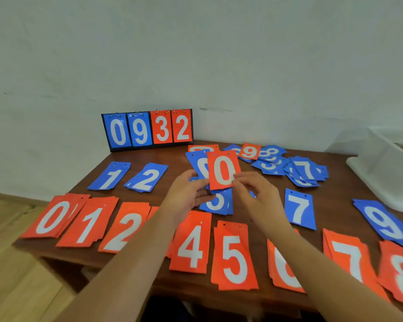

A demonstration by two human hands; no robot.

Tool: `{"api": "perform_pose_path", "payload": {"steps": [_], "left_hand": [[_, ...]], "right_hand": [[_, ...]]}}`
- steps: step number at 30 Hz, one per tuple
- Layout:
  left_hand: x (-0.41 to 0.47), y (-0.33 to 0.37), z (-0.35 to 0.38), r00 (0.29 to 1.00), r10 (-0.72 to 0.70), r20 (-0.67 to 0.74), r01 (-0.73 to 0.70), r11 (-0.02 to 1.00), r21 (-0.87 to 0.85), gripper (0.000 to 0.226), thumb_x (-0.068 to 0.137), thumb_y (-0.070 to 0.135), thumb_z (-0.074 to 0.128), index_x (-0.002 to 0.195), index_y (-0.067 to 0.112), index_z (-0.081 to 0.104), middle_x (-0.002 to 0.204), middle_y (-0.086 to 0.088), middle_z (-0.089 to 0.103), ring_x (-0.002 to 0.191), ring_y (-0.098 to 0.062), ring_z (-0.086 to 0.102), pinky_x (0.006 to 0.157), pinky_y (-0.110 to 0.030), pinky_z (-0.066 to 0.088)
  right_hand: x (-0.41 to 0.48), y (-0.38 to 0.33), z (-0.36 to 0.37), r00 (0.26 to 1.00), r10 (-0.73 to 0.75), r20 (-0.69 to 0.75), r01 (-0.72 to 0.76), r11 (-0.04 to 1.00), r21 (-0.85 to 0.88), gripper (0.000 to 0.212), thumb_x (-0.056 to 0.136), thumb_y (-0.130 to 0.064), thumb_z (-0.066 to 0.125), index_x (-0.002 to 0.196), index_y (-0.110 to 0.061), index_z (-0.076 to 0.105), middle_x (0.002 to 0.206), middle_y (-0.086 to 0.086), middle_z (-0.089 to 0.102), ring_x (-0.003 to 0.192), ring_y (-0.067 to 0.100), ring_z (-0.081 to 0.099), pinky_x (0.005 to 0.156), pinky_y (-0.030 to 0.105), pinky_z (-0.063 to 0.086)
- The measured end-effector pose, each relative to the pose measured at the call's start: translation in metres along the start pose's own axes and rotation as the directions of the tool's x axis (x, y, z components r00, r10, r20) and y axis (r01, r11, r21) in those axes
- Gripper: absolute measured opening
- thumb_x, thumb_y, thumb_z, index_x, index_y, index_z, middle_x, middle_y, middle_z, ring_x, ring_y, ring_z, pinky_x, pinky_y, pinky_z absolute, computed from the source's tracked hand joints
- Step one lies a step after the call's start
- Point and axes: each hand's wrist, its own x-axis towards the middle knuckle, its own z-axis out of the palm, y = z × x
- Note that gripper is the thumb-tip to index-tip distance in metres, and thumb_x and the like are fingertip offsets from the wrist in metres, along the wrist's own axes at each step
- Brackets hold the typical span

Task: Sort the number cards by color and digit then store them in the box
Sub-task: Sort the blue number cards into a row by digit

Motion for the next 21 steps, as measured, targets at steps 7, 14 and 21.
{"api": "perform_pose_path", "payload": {"steps": [7, 14, 21], "left_hand": [[-0.047, -0.019, 0.011, 0.993, 0.114, -0.042, -0.103, 0.973, 0.205, 0.020, 0.093, 0.002, 0.061, 0.111, 0.011, 0.066, 0.107, -0.010, 0.075, 0.092, -0.021, 0.075, 0.083, -0.040, 0.061], [-0.075, -0.005, -0.029, 0.995, 0.084, 0.053, -0.098, 0.922, 0.375, 0.037, 0.094, 0.016, 0.067, 0.130, 0.020, 0.059, 0.108, -0.001, 0.076, 0.096, -0.017, 0.074, 0.084, -0.038, 0.061], [-0.092, 0.006, -0.099, 0.951, 0.264, -0.160, -0.163, 0.869, 0.468, 0.018, 0.095, 0.023, 0.065, 0.112, 0.018, 0.069, 0.101, 0.000, 0.076, 0.092, -0.017, 0.073, 0.079, -0.033, 0.059]], "right_hand": [[-0.049, -0.015, -0.017, 0.995, 0.100, 0.019, -0.101, 0.993, 0.054, 0.015, 0.089, -0.007, 0.065, 0.096, -0.020, 0.069, 0.106, -0.010, 0.062, 0.097, -0.003, 0.058, 0.077, 0.007, 0.045], [-0.031, -0.045, 0.003, 0.854, 0.477, 0.207, -0.515, 0.831, 0.211, 0.027, 0.091, -0.033, 0.067, 0.111, -0.015, 0.064, 0.089, 0.000, 0.072, 0.070, 0.013, 0.069, 0.063, 0.032, 0.057], [-0.018, -0.068, 0.056, 0.820, 0.489, 0.297, -0.562, 0.787, 0.256, 0.019, 0.098, -0.024, 0.058, 0.101, -0.008, 0.068, 0.095, 0.010, 0.074, 0.079, 0.023, 0.071, 0.065, 0.033, 0.058]]}}
